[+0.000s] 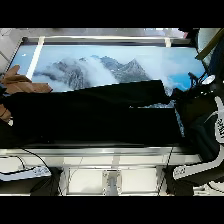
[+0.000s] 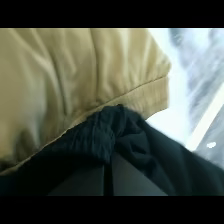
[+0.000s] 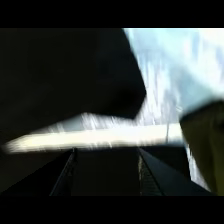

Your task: Fold the clothes and pants, and hang the long-sleeved shirts on hangers.

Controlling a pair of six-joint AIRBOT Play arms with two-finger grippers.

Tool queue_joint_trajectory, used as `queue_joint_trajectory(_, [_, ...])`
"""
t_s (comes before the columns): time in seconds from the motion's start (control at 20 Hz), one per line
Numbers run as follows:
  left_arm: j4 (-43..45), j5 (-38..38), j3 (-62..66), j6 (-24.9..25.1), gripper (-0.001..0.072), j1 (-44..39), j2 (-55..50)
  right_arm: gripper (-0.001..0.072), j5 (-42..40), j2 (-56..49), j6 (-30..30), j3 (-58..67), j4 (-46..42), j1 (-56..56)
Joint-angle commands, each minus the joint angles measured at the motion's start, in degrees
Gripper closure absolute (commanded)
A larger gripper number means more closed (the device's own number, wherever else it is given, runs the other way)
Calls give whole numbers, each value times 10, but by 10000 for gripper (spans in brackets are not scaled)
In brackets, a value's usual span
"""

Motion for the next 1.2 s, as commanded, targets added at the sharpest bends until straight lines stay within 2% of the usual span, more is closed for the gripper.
queue_joint_trajectory(0.0, [-32, 15, -2, 0, 695, -3, -1, 301, -87, -9, 29, 62, 21, 8])
queue_joint_trajectory(0.3, [-32, 26, -2, 0, 695, -5, -1, 302, -10, -162, 39, 219, 90, 11])
queue_joint_trajectory(0.55, [-31, 32, -2, 0, 695, -5, -1, 301, -8, -249, 38, 283, 143, 23])
queue_joint_trajectory(0.9, [-32, 38, -2, 0, 695, -5, -1, 303, -8, -310, 50, 359, 141, 37])
queue_joint_trajectory(1.15, [-32, 38, -2, 0, 695, -7, -1, 304, -22, -312, 50, 362, 129, 35])
